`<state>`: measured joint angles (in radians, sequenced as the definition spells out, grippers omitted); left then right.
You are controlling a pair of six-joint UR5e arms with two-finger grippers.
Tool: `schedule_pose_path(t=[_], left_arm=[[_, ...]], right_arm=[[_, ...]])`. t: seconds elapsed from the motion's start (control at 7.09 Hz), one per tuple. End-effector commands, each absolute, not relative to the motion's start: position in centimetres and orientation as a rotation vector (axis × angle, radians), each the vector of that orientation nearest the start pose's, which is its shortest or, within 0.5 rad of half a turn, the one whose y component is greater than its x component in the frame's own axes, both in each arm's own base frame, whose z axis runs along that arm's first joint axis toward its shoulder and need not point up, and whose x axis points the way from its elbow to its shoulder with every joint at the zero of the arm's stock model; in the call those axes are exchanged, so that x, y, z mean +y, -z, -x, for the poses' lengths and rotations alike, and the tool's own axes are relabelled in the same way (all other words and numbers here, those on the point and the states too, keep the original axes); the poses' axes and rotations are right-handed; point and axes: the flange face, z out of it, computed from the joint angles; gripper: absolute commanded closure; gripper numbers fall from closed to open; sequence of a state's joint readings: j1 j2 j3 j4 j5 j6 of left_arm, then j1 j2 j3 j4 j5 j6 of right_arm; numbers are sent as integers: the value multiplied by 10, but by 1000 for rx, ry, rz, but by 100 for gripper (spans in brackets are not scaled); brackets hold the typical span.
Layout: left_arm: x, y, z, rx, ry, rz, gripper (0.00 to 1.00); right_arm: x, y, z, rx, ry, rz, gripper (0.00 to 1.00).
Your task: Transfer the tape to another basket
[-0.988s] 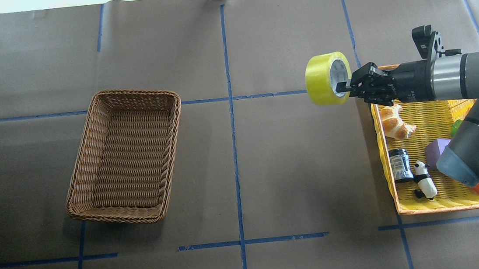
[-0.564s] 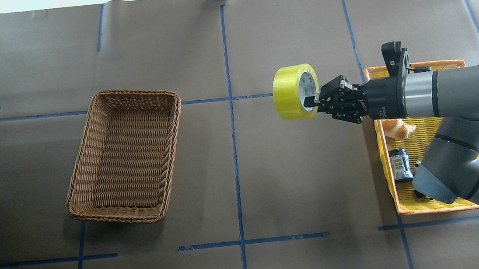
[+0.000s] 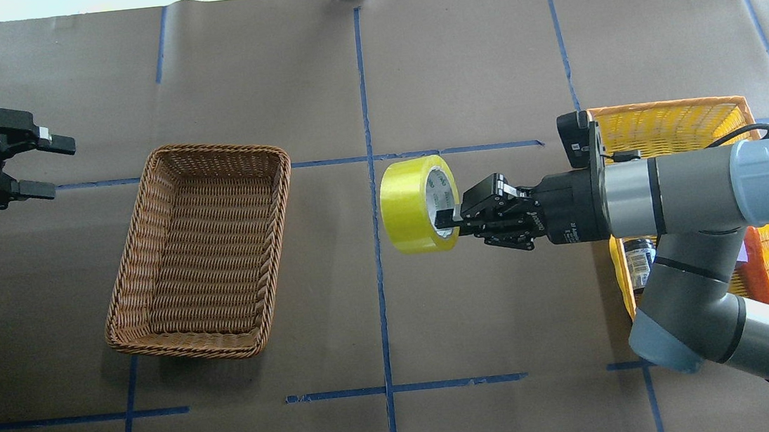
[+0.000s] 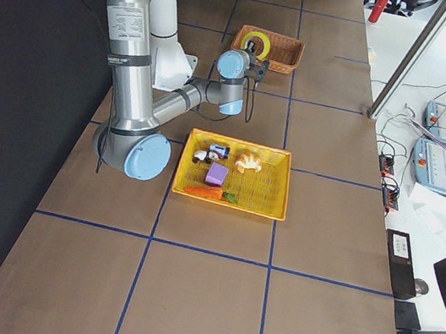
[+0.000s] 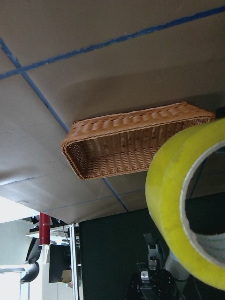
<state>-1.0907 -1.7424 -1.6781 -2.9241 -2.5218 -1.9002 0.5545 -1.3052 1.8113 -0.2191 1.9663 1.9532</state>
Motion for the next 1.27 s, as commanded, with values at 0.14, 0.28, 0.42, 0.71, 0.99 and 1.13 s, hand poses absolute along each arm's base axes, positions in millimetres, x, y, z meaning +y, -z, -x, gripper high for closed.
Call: schedule_pose_path(t=[0.14,0.28,0.42,0.71,0.99,1.13], left_arm=[[-431,-324,-231,1890,398,258,0],[-412,-296,-243,1954,417,345,0],[-397,-258,-255,2043,465,452,0],[-357,-225,-285,2213,532,584,0],[-332,-220,-314,2298,564,665,0],[-330,-217,-318,2297,557,678,0]], right_arm=[[-317,-239,399,-1993,-219,226,98],[-313,-230,402,-2012,-205,241,99],[-311,-224,403,-2021,-213,273,99],[-308,-209,406,-2046,-204,302,99],[-299,-206,402,-2102,-176,330,99],[-297,-208,405,-2105,-184,335,98]])
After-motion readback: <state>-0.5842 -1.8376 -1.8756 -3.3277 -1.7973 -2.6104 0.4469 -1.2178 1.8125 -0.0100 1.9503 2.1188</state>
